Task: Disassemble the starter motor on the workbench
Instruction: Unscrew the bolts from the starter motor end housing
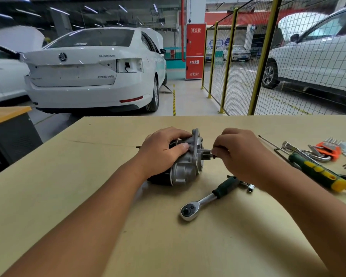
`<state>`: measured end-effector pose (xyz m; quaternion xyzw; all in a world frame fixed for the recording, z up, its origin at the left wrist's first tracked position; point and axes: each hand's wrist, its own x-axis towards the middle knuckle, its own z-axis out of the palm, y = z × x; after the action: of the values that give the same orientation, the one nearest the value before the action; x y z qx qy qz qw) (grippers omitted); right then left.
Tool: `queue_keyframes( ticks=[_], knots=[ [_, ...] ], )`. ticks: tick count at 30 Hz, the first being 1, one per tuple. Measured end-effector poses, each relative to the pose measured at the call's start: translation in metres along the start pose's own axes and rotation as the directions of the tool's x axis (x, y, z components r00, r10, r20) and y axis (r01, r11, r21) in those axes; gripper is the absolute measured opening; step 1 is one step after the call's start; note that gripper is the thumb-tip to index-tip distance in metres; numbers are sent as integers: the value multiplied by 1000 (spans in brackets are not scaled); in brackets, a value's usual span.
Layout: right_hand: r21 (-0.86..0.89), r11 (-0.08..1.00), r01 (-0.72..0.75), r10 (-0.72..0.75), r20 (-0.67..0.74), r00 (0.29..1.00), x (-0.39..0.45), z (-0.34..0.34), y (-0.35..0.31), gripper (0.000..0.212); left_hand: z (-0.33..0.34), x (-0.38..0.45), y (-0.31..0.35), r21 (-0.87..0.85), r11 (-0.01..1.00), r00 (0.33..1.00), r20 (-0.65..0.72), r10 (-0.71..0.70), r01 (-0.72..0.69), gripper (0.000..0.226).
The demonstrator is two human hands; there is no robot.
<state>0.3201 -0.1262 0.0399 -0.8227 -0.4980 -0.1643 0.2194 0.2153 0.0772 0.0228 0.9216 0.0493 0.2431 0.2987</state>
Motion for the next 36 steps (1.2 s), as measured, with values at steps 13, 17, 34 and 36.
queue_keyframes(
  ticks=[13, 17, 34, 36],
  knots=[
    [1, 1000, -20, 20, 33, 999, -3, -5, -3, 14, 0, -1, 0, -3, 1000, 1000, -5, -10, 10, 44],
    [-45, 998, -38, 40, 54, 998, -1, -1, 0, 21, 1, -1, 1, 11, 1000, 1000, -3, -10, 10, 45],
    [9, 999, -34, 35, -23, 999, -2, -3, -2, 18, 0, -1, 1, 11, 1000, 1000, -5, -7, 7, 44],
    [-11, 999, -34, 34, 11, 999, 0, -2, -1, 20, 1, -1, 0, 8, 1000, 1000, -6, -12, 12, 44]
  ],
)
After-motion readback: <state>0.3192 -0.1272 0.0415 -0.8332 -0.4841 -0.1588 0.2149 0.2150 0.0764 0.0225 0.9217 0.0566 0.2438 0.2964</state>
